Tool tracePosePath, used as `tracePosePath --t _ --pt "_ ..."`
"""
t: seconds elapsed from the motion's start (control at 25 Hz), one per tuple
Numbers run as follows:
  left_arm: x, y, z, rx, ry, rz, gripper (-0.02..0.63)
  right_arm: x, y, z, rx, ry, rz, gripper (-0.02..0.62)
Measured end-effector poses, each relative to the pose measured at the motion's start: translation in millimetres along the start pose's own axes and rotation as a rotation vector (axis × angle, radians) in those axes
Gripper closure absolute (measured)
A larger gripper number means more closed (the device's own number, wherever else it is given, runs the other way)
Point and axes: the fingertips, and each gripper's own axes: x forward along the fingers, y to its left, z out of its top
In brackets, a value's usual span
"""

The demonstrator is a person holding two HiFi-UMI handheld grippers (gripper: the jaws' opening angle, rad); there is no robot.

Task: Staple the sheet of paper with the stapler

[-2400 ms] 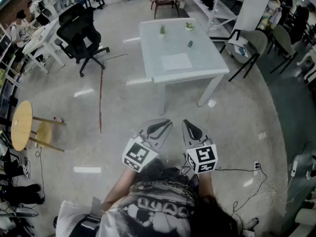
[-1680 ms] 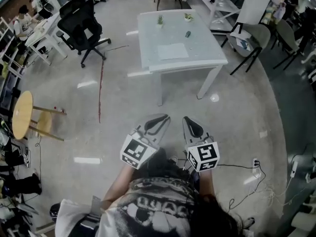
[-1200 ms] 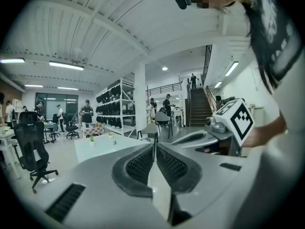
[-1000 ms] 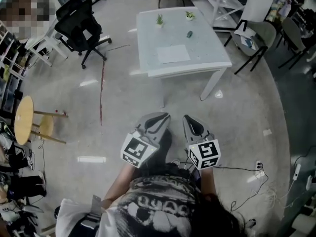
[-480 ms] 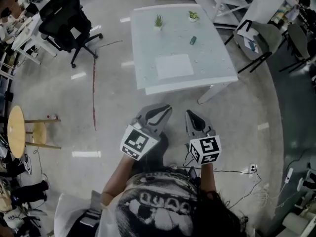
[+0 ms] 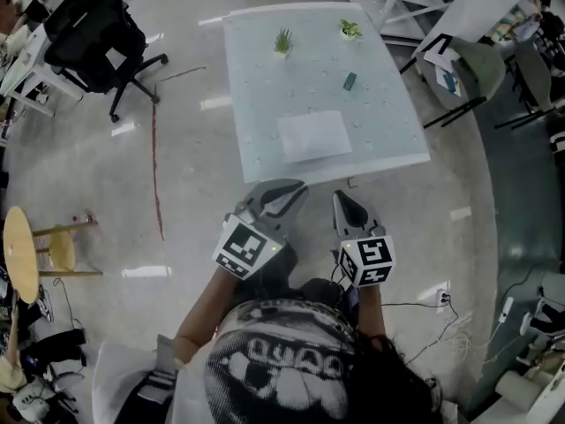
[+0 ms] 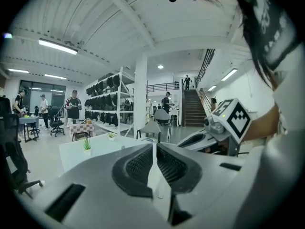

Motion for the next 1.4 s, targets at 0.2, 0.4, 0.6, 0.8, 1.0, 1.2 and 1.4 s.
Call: tracePosePath --t 0.2,0.4,0.6,0.8,1.0,1.2,1.4 --pt "7 27 0 0.005 -0.007 -0.001 0.584 21 -11 -1 0.036 0.02 -0.03 0.597" --pt "13 30 -1 -0.016 -0.017 -0.004 0.584 31 -25 -8 0.064 0.044 -0.041 0.597" --pt "25 29 -5 -0.033 0.002 0.005 0.584 49 -44 -13 0.057 0.084 -0.025 0.578" --pt "42 46 -2 -0.049 0.015 0.065 0.584 79 -77 -21 0.043 0.144 0.001 0.555" --pt "62 72 0 -0.059 0.032 0.144 0.584 128 -113 -36 0.028 0.224 0.024 0.517" --pt "87 96 4 -0.079 0.049 0.23 0.584 176 -140 -71 -0.038 0.366 0.073 0.454" --pt "114 110 10 -0.095 0.067 0.305 0.584 207 -147 -95 -0.171 0.484 0.165 0.417"
